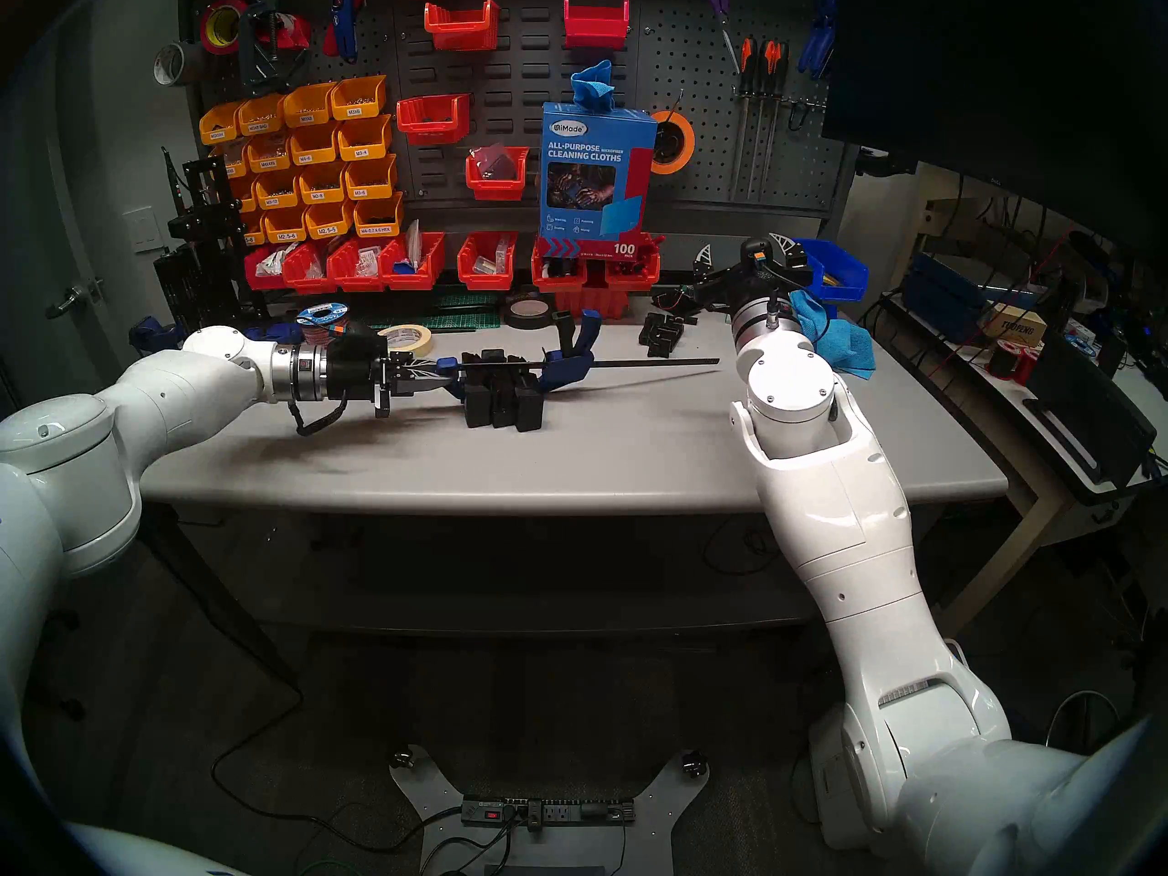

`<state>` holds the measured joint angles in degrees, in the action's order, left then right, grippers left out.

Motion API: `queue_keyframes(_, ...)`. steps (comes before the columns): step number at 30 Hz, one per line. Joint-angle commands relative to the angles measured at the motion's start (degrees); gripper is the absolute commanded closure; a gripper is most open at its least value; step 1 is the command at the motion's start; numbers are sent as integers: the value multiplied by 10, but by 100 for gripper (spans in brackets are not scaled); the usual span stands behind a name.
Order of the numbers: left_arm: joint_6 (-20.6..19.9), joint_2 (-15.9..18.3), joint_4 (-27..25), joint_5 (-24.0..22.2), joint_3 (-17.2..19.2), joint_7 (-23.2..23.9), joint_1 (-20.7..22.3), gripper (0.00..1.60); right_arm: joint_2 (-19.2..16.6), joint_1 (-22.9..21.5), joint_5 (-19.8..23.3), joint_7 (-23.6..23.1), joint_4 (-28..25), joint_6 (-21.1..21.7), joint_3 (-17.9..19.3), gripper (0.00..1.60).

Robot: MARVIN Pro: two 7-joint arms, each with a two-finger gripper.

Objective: Clamp the two 3D printed pieces together with the clamp

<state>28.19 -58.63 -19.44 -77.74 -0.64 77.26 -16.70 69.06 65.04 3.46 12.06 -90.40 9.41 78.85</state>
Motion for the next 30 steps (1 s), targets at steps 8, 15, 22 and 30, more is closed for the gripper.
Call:
queue_keyframes(8, -2, -2, 7, -3, 1, 63, 10, 160, -9, 17, 6, -11, -26, 3, 7, 0)
queue_keyframes(15, -3, -4, 10, -4, 1, 64, 10, 160, -7, 19, 6, -16, -25, 3, 8, 0)
queue_keyframes(22, -10, -9, 22, -2, -1, 60, 12, 160, -6, 21, 8, -18, -26, 4, 8, 0)
queue_keyframes(30, -16, -21, 40, -3, 1, 68, 13, 160, -6, 27, 10, -18, -30, 6, 8, 0)
